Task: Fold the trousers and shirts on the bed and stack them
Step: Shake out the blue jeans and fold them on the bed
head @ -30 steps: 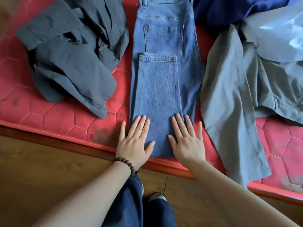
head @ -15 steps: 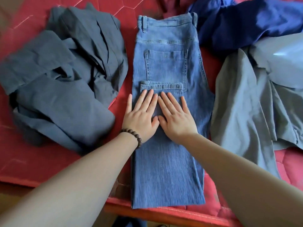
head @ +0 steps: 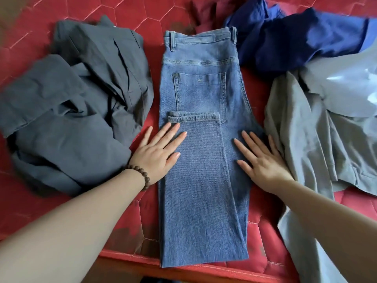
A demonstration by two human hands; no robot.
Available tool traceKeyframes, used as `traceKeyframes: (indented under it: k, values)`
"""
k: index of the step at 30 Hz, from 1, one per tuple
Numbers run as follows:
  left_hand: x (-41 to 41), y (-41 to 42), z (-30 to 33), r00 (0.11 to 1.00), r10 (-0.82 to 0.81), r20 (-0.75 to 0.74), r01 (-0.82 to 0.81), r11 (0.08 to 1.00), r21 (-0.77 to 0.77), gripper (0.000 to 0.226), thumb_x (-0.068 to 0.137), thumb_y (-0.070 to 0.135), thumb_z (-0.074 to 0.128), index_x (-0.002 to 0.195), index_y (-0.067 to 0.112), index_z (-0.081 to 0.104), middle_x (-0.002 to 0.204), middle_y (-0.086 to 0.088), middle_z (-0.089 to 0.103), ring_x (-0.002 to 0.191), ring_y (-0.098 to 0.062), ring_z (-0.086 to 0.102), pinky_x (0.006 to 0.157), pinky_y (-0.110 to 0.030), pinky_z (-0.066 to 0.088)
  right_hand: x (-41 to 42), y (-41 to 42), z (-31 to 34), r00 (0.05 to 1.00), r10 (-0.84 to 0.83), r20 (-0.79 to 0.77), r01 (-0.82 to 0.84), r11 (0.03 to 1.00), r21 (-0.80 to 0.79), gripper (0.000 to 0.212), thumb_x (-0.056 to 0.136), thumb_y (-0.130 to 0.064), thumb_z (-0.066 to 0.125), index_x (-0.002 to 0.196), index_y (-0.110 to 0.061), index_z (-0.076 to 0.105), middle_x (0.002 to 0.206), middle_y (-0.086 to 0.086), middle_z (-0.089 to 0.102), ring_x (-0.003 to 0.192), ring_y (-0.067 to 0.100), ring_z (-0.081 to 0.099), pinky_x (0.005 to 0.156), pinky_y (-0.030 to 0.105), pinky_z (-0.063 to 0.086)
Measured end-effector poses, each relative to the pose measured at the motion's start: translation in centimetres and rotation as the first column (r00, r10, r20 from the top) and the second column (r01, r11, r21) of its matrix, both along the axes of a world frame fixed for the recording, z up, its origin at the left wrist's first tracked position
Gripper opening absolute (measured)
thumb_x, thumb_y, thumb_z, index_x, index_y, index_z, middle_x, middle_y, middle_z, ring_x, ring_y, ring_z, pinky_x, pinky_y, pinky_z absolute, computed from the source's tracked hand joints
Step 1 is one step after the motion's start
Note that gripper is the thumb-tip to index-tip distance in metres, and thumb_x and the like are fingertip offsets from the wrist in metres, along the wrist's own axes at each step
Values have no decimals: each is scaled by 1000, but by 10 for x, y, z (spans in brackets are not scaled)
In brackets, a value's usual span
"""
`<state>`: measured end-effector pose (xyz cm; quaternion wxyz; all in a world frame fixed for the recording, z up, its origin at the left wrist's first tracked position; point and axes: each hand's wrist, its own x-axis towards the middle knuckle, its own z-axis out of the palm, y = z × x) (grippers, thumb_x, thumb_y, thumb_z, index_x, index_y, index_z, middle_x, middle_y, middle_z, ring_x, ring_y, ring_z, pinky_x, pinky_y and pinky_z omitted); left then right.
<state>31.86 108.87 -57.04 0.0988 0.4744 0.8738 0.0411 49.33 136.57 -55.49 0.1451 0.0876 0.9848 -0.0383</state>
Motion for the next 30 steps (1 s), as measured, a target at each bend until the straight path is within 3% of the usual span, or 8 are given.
traceKeyframes:
  k: [7,13,18,22,24,25,27,30]
  values:
    - [7,-26,20,966,-207,-158,209,978,-4,63,83,4,27,144,16,43,151,-7,38,141,-27,33,116,-49,23,14,8,14,978,197,-66,-197,980,5,83,78,-2,58,151,-21,24,158,3,23,146,23,19,117,51,15]
    - [20,-27,22,887,-450,-103,444,892,-81,77,69,2,23,140,17,49,148,-7,43,138,-29,36,110,-52,33,24,12,20,917,400,-6,-397,913,92,85,80,-14,64,151,-30,19,158,1,20,145,22,21,117,52,17]
    - [23,-23,25,920,-362,154,383,911,-149,88,74,8,38,151,36,7,158,10,-8,147,-15,-13,119,-33,-8,-9,-22,27,742,646,177,-652,757,-30,93,75,-8,47,151,-42,5,161,-9,-4,148,19,-4,119,51,2]
    - [14,-16,41,817,-228,530,299,953,-51,85,70,4,47,147,36,29,155,15,4,146,-6,-5,119,-26,-5,-27,-33,59,785,520,336,-383,835,-395,87,78,3,46,148,-43,24,158,-18,7,146,4,-2,118,36,-8]
    - [2,-13,47,601,44,798,16,998,-68,78,63,11,38,139,22,49,154,2,31,145,-12,21,120,-32,13,-38,-32,77,838,309,450,5,820,-573,77,77,11,37,140,-32,47,145,-7,47,132,1,41,116,27,24]
    - [-6,-11,46,447,188,875,-191,975,-112,69,69,18,37,136,12,53,148,-7,43,141,-20,34,118,-38,24,-46,-29,84,844,150,515,232,763,-603,62,83,10,36,132,-24,56,120,-2,67,102,-3,62,95,17,45]
    - [-24,0,42,153,280,948,-569,809,-148,49,90,26,45,133,4,53,138,-12,54,132,-27,47,111,-42,36,-69,-18,85,790,-231,568,588,549,-594,14,95,-14,51,104,-19,60,72,-6,70,57,-6,61,57,4,46]
    - [-38,25,42,30,261,965,-862,495,-107,38,73,53,70,101,27,74,109,5,72,108,-14,64,95,-30,46,-107,-9,64,542,-581,607,768,48,-639,49,76,-52,73,102,-10,64,96,4,71,89,16,68,87,26,52]
